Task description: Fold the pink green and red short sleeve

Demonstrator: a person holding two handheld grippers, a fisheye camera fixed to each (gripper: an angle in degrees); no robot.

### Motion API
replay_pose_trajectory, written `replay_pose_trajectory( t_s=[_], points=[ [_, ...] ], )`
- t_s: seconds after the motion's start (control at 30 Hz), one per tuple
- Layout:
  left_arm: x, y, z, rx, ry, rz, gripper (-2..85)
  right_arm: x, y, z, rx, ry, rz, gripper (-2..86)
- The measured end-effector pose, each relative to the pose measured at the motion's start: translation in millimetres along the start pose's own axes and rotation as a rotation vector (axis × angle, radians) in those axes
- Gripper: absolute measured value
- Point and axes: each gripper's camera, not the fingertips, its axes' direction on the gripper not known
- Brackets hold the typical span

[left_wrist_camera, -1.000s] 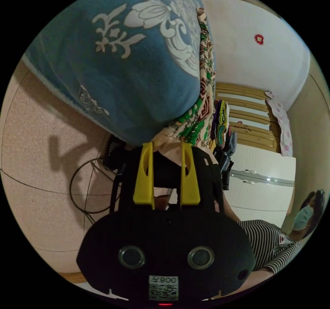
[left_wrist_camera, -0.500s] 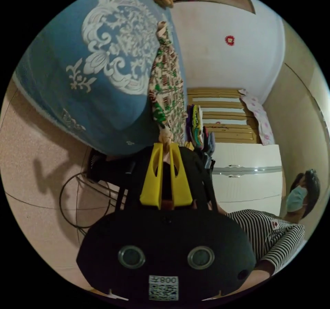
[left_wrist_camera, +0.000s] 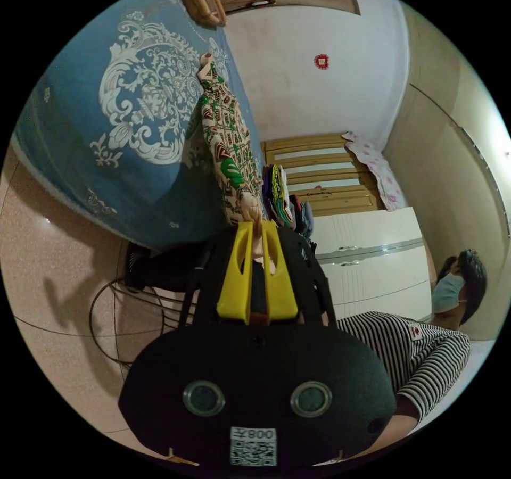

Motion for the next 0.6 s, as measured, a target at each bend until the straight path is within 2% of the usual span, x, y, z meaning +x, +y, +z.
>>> replay_pose_trajectory(
  t_s=[0.2, 0.47, 0.6],
  points=[
    [-8.2, 0.8, 38.0, 0.015, -0.006, -0.033, 2.9, 9.7, 2.3, 5.8, -0.047, -0.003, 0.021, 1.0],
    [-27.5, -29.7, 134.7, 0.021, -0.096, -0.122, 3.5, 27.5, -33.7, 16.0, -0.066, -0.025, 0.104, 1.1],
    [-26.4, -43.2, 176.1, 0.033, -0.145, -0.121, 4.3, 28.4, -46.7, 11.4, -0.049, 0.032, 0.124, 0.9]
  ],
)
